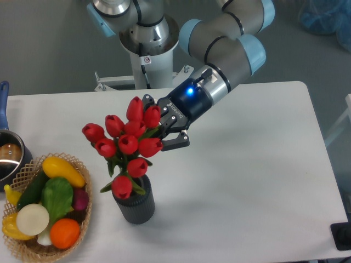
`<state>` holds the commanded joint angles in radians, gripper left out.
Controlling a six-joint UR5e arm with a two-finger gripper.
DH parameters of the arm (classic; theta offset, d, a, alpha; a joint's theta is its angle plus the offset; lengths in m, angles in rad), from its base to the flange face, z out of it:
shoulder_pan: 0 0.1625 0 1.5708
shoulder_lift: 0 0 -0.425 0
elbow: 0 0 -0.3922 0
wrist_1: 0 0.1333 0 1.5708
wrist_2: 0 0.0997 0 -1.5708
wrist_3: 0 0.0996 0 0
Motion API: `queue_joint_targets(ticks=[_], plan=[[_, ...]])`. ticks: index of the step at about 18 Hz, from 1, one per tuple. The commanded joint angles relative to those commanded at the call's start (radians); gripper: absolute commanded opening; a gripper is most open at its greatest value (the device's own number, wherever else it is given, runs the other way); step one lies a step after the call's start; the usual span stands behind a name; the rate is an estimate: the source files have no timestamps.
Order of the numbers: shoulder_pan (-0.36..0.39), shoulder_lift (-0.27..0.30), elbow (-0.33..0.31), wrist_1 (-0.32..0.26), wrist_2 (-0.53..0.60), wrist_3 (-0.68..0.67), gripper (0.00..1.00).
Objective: Pick up the flowers from the vase
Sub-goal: 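Lift the gripped tulips straight up out of the black vase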
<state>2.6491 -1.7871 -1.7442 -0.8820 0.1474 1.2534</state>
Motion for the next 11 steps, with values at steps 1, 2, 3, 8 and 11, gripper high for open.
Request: queue_joint_targets(ticks=[1,2,3,8,11], plan=[[0.008,0.006,0.0,0.0,-0.008,-0.012,0.32],[0.009,0.009,0.0,0.0,-0.012,-0.018,0.32],[0.014,0.014,0.0,0.0,-0.014,-0.02,0.32],[0.035,0.035,0.005,-0.002,-0.072,-0.031,0.32],[0.051,0.055,0.005,-0.002,-0.085,-0.066,0.32]])
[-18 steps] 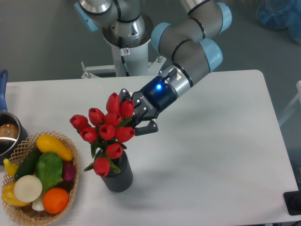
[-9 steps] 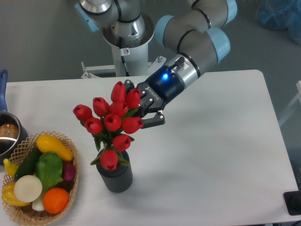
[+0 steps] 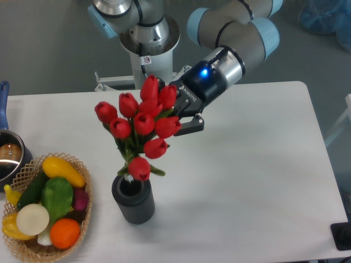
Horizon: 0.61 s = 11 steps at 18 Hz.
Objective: Pick up the flowers from the vase
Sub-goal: 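Lift the gripped tulips straight up out of the black vase, then carry the tulip bunch up and away from the vase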
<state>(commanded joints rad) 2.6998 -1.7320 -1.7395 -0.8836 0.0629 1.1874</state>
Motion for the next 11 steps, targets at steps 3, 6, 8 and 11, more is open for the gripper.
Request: queue_joint_targets(ticks=[3,6,8,11], plan=[[0.015,0.014,0.0,0.0,-0.002,-0.015,0.32],[0.047,0.015,0.0,0.0,-0.003,-0.015,0.32],[0.086,0.012,0.0,-0.002,-0.005,-0.017,0.32],[0.15,0.011,0.005,-0.002,-0.006,-0.015,0.32]])
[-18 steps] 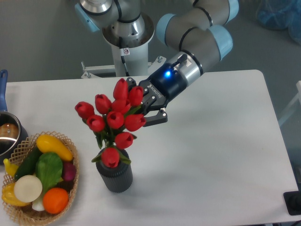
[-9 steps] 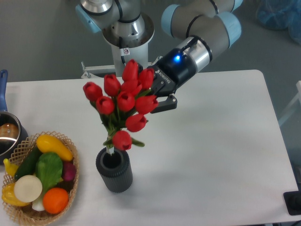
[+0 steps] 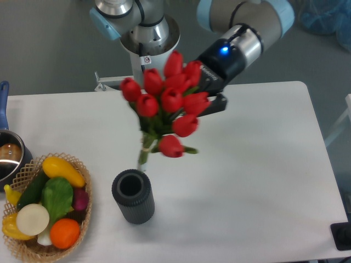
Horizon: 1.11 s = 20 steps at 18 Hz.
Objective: Pick up the flowers from the vase
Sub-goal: 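Carry the tulip bunch up and away from the vase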
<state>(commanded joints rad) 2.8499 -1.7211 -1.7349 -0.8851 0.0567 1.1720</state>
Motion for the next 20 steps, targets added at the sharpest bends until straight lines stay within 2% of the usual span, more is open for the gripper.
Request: queue_joint_targets(ticks=[3,8,14,20], plan=[[0.067,-0.002,0.0,0.003,0.005,-0.003,0.32],[0.12,-0.008,0.005,0.006,0.005,0.003,0.32],[0.138,-0.028,0.012,0.008,0.008,0.008,0.32],[0.16,-0.021,-0.011,0.006,0.009,0.008,0.32]])
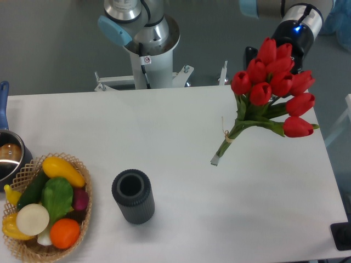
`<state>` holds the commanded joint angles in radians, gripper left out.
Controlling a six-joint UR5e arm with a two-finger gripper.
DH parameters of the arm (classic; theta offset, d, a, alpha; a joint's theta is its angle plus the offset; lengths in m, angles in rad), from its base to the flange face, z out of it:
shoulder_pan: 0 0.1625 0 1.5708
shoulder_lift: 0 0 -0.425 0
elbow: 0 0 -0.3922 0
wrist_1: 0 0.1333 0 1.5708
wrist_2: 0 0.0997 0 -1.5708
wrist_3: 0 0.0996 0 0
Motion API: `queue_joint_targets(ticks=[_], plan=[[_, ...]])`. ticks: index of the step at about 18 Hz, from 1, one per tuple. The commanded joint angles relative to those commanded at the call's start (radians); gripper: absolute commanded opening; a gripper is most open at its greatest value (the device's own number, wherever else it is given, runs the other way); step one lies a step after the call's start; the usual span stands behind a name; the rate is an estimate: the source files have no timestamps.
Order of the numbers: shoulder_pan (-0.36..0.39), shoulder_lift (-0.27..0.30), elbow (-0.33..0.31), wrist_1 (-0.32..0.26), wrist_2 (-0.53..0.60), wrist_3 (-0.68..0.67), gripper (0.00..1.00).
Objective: Pick up the flowers from the vase
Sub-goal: 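Carry the tulip bunch up and away from the vase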
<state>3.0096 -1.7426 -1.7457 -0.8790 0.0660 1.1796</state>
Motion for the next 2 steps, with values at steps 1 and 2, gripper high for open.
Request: queue_joint_targets(ticks=[1,2], plan=[[0.003,0.002,0.0,0.002,0.002,0.0,0.32],[0.003,0.002,0.0,0.002,0.002,0.0,0.32]])
